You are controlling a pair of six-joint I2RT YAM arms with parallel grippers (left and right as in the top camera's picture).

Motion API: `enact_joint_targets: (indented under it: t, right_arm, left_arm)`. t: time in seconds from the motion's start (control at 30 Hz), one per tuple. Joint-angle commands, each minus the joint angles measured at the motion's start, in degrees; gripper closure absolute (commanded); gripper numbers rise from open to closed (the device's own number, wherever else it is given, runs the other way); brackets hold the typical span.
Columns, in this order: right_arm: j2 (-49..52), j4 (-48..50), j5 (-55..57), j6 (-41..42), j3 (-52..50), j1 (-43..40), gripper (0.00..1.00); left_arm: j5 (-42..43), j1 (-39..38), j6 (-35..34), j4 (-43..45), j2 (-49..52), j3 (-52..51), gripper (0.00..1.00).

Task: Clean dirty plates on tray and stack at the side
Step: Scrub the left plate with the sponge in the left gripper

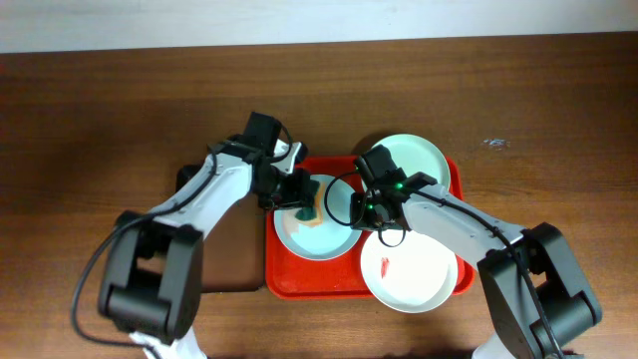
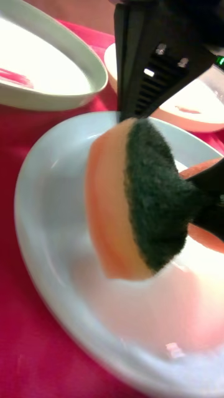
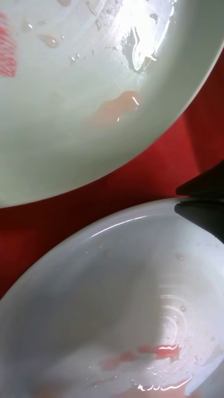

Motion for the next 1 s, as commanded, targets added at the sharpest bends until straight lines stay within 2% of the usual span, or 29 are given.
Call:
enact_joint_targets:
  t: [0.0,0.07,0.23,0.37,0.43,0.47,0.5,0.57,0.6,0.63,0.73,0.8,0.87,0.97]
  right_arm:
    - [0.3,0.2,-1.7,-1.8,0.5,0.1,0.96]
    - [0.3,0.4,-2.4,-2.6,0.5,0.1,0.96]
    - [0.3,0.4,-2.4,-2.8,0.5,0.1,0.96]
    - [0.3,0.4,-2.6,-3.6,0.5,0.1,0.96]
    - [0.3,0.8,-3.7,-4.8,0.5,0.1,0.96]
    - [0.3,0.8,-3.7,-4.8,0.5,0.1,0.96]
    - [0.3,0.8,-3.7,-4.8,0.5,0.1,0.96]
    - [0.3,0.7,-3.9,-4.8,0.5,0.1,0.96]
    - [0.3,0.7,-3.9,-4.8,0.5,0.1,0.96]
    - [0.3,0.7,-3.9,-4.8,0.5,0.1,0.96]
    - [0.3,0.7,-3.9,-4.8,0.5,0.1,0.96]
    - [0.3,0.8,-3.9,-4.8,0.5,0.1,0.96]
    - [0.3,0.8,-3.9,-4.7,0.5,0.1,0.96]
    - [0.3,0.8,-3.9,-4.7,0.5,0.1,0.96]
  left_arm:
    - [-15.9,-2.4,1.3,-2.9,-4.0,1.2,1.0]
    - [-23.3,-5.8,-2.1,-2.5,-3.8,-1.1,1.0]
    - [-26.8,-7.5,-4.8,-1.7,-2.4,-1.6,1.0]
    - [-25.9,-7.5,-4.8,-1.1,3.0,-1.6,1.0]
    - [-19.4,-7.5,-4.8,-1.1,4.6,-1.6,1.0]
    - [-10.0,-7.5,-4.1,-0.5,4.6,-1.6,1.0]
    - [-4.1,-7.5,-2.8,0.5,4.6,-1.6,1.0]
    - [2.4,-7.5,-2.6,1.9,4.5,-1.1,1.0]
    - [2.1,-7.4,-2.6,1.8,4.2,-0.4,1.0]
    - [0.6,-7.2,-2.6,1.6,3.3,0.2,1.0]
    - [-15.8,-6.8,-3.5,-1.4,-2.7,1.2,1.0]
    - [-24.0,-6.9,-3.5,-4.2,-3.5,1.1,1.0]
    - [-28.5,-6.8,-5.0,-4.0,-3.4,-0.7,1.0]
    - [-29.0,-6.9,-6.8,-0.8,-3.4,-4.5,1.0]
